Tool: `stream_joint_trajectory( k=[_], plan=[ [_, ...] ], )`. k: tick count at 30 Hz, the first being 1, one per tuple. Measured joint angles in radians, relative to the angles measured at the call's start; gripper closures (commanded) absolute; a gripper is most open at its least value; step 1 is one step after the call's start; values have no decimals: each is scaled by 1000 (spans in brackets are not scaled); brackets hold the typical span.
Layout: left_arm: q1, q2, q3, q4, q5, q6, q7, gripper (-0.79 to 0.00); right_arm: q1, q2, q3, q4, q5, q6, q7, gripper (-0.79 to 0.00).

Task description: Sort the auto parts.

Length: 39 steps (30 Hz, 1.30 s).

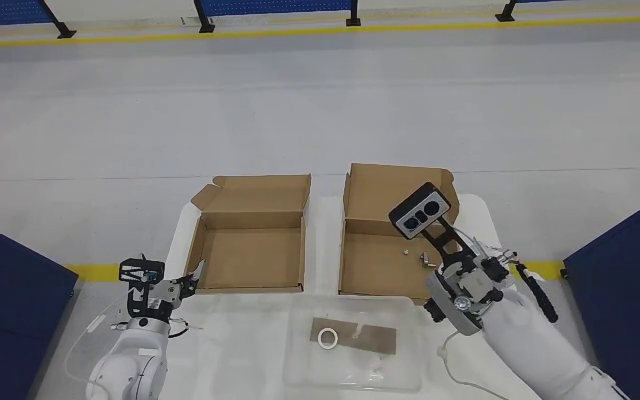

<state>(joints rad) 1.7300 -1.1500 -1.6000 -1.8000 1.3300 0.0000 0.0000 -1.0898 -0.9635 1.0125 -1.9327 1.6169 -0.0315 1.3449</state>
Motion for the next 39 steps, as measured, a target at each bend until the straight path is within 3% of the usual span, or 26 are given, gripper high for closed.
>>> stream_joint_trajectory(
  k=[21,39],
  plan=[
    [0,0,0,0,0,0,0,-785,-77,-42,41,-20,115,38,-52,0],
    [0,0,0,0,0,0,0,-785,-115,-62,116,-15,-61,79,-100,0]
  ],
)
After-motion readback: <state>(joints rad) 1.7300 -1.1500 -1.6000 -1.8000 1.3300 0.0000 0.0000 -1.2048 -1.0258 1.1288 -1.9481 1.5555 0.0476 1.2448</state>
